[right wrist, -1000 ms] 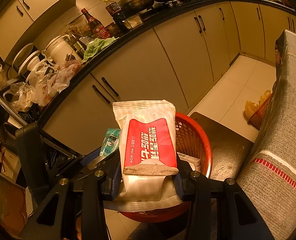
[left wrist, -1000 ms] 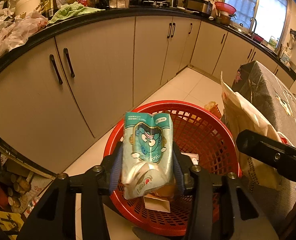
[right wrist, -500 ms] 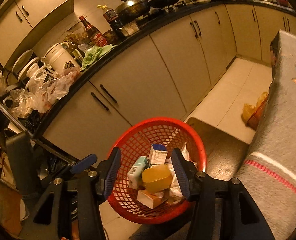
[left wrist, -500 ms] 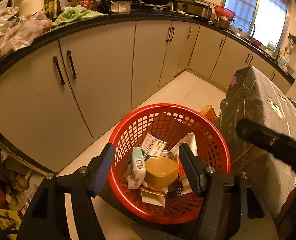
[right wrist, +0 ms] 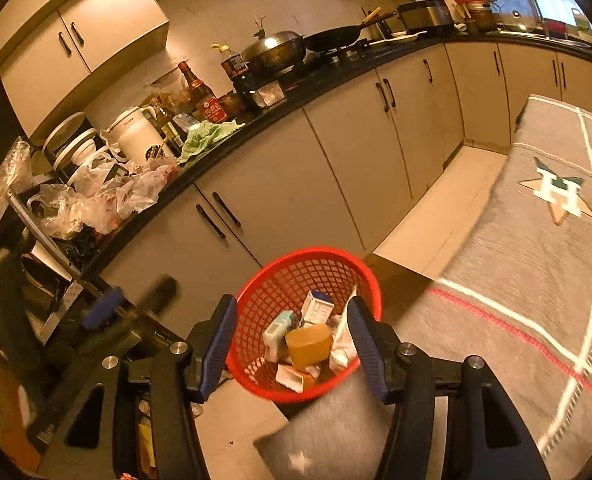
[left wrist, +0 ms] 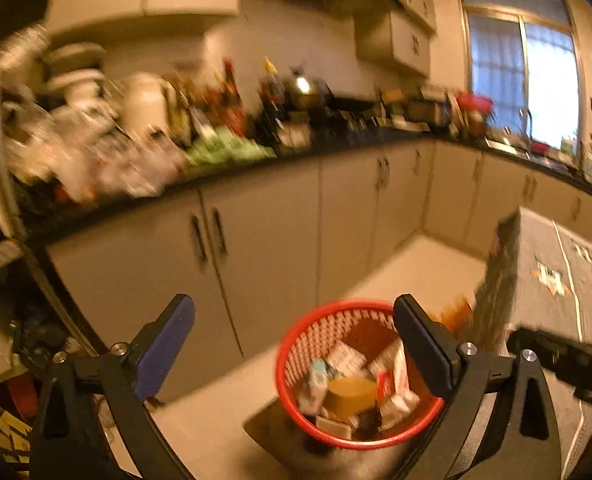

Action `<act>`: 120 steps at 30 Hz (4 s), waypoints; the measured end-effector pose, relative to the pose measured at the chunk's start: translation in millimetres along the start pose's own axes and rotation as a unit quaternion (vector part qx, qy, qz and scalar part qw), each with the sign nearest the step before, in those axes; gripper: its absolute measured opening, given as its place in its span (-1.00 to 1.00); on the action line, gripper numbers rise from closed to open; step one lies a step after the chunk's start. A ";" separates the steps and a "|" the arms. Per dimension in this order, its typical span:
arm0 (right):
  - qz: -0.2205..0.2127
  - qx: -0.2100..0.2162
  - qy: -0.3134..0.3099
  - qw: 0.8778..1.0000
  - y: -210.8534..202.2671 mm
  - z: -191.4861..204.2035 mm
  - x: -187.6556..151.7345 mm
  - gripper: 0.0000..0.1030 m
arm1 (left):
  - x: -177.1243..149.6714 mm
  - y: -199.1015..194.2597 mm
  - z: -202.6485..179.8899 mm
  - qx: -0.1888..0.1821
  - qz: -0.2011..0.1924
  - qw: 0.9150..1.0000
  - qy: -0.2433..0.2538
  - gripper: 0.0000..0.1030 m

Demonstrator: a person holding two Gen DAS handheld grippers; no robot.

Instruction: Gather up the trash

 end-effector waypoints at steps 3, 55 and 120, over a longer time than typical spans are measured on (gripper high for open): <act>-0.008 -0.004 0.001 1.000 -20.9 -2.6 -2.0 0.20 | 15.6 -28.6 7.7 0.038 -0.042 0.998 -0.009 0.97; -0.070 -0.065 -0.074 0.993 -170.3 -2.3 -56.2 0.49 | -12.4 -138.9 -53.2 0.000 0.012 0.999 0.040 1.00; -0.048 -0.107 -0.108 0.987 -148.1 -10.0 -71.1 0.51 | -55.4 -107.6 -49.8 0.003 0.084 0.996 0.025 1.00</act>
Point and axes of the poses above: each gripper's, at about its wrist camera, not at the fingertips, and y roughly the way its jaws point, z to its left, x to its top, the point moved 4 cm from there along y, roughly the way its jaws point, and after that the axes turned 15 degrees about -z, right-handed, at the moved point
